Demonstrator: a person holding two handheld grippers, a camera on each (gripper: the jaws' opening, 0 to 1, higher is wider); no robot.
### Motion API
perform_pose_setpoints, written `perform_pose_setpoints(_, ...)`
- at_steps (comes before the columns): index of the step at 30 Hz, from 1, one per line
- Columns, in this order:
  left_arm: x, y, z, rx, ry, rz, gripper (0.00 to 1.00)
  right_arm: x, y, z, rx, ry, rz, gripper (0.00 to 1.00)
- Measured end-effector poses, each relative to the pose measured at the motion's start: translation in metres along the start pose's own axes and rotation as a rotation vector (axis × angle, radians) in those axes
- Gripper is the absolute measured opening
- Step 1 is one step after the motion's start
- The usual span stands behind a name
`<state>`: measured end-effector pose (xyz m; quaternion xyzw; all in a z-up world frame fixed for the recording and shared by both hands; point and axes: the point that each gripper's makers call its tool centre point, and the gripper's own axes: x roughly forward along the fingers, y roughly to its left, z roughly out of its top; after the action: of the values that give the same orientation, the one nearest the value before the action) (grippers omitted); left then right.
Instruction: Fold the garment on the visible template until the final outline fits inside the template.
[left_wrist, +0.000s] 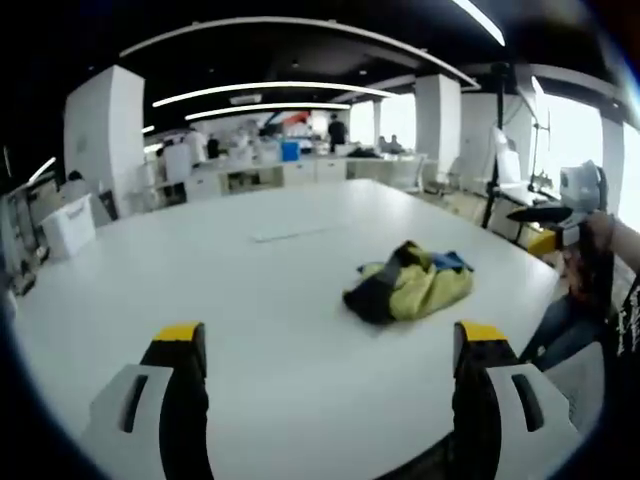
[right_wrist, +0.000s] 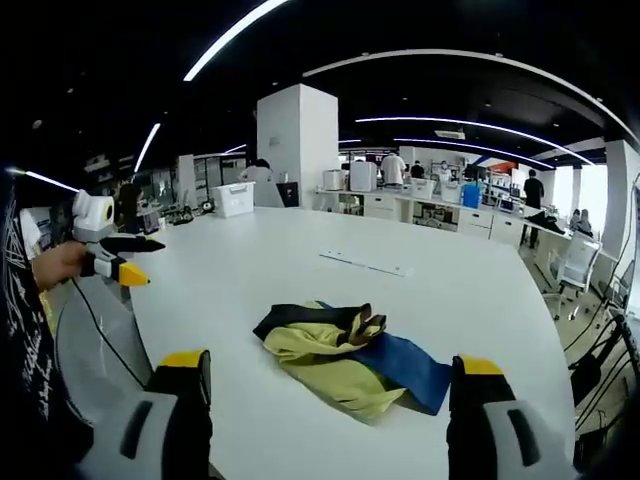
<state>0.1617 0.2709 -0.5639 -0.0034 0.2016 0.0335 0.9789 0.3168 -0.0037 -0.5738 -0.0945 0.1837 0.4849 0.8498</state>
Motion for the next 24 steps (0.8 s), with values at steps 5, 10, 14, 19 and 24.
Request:
perform_pose_setpoints(5, 0.0013, 0.0028, 0.0001, -0.002, -0.002, 0.003, 0.99, 0.0012, -0.0006, -0.0007, 0.003, 0.001, -0.003, 1.0)
perform_pose_setpoints(10, 0.0019, 0.0034, -0.001, -0.002, 0.0, 0.002, 0.99, 0.0022, -0.0012, 0.0011, 0.002, -0.002, -0.003, 1.0)
perform_pose_setpoints(14, 0.0019, 0.0046, -0.001, -0.004, 0.001, 0.006, 0.99, 0.0032, -0.0013, 0.0029, 0.001, -0.006, -0.002, 1.0)
perform_pose_setpoints(19, 0.0017, 0.0054, 0.0008, -0.001, -0.004, 0.009, 0.99, 0.0044, -0.0017, 0.0034, 0.0, -0.006, 0.0, 1.0)
perform_pose_setpoints(24, 0.0018, 0.0061, 0.0007, -0.002, -0.003, 0.01, 0.98, 0.0047, -0.0027, 0.0042, -0.002, -0.007, 0.002, 1.0)
